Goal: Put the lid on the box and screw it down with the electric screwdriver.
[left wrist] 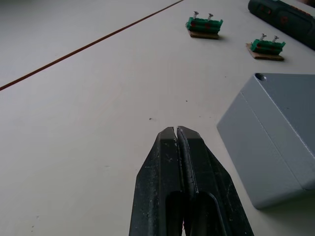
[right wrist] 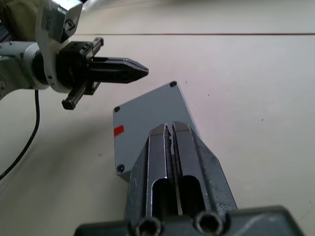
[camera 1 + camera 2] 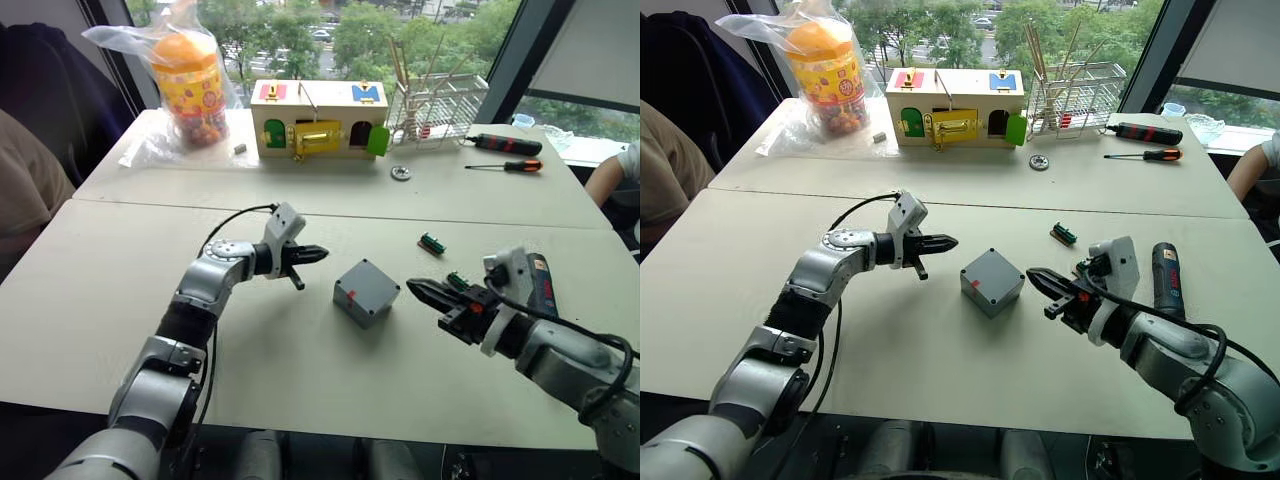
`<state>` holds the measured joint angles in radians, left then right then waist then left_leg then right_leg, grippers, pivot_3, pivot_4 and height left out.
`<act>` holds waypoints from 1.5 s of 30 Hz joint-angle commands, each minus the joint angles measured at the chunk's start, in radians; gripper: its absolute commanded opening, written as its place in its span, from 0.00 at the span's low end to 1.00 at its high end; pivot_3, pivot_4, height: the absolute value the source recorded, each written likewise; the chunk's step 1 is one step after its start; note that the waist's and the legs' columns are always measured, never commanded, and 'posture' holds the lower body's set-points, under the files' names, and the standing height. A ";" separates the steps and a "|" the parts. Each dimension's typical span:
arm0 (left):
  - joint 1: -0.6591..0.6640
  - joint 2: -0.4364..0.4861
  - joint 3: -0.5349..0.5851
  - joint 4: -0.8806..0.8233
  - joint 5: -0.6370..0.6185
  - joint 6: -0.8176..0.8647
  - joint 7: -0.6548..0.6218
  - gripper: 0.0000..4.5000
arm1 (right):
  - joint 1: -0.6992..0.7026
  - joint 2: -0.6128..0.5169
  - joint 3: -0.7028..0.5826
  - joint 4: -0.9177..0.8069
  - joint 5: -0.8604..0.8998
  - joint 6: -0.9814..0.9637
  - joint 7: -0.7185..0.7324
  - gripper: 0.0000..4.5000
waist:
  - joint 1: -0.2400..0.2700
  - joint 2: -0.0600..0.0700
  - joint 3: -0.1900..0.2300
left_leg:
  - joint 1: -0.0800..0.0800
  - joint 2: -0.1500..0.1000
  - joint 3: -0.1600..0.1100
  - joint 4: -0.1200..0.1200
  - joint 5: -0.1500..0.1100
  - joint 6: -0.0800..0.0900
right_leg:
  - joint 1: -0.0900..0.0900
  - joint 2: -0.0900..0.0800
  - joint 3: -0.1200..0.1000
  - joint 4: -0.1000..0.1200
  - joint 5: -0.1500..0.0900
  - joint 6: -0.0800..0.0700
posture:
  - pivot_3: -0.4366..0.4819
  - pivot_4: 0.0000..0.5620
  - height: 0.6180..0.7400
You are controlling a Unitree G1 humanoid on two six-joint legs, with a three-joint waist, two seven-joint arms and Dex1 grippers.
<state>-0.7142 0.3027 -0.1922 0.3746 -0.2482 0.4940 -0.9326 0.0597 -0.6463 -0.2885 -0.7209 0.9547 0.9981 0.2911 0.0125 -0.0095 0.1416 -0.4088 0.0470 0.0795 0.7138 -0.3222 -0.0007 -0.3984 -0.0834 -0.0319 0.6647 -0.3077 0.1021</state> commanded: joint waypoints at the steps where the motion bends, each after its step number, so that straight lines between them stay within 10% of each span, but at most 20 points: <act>1: -0.025 -0.002 -0.024 0.002 0.015 -0.030 -0.043 0.00 | 0.044 -0.012 0.043 -0.012 -0.069 -0.035 0.013 0.02 | -0.001 0.000 0.000 | 0.000 0.000 0.000 0.000 0.000 0.000 | 0.000 0.000 0.000 0.000 0.000 0.000 | 0.48 0.27 0.74; 30: 0.180 -0.025 -0.109 -0.394 -0.039 0.227 -0.066 0.00 | -0.099 0.053 0.257 0.253 -0.441 -0.287 0.167 0.02 | 0.001 0.000 0.001 | 0.000 0.001 0.000 0.000 0.000 0.000 | -0.001 0.000 0.000 0.000 0.000 0.000 | 0.48 0.27 0.74; 45: 0.151 -0.051 -0.086 -0.322 -0.021 0.176 0.013 0.00 | -0.088 0.066 0.252 0.239 -0.445 -0.269 0.193 0.02 | 0.000 0.000 0.001 | 0.000 0.001 0.000 0.000 0.000 0.000 | -0.001 0.000 0.000 0.000 0.000 0.000 | 0.48 0.27 0.74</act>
<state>-0.5282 0.2726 -0.2917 0.0736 -0.2529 0.6972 -0.9264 -0.0238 -0.5906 -0.0440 -0.4285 0.4925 0.7343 0.4582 0.0129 -0.0092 0.1422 -0.4089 0.0476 0.0791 0.7136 -0.3222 -0.0007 -0.3990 -0.0831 -0.0317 0.6647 -0.3077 0.1020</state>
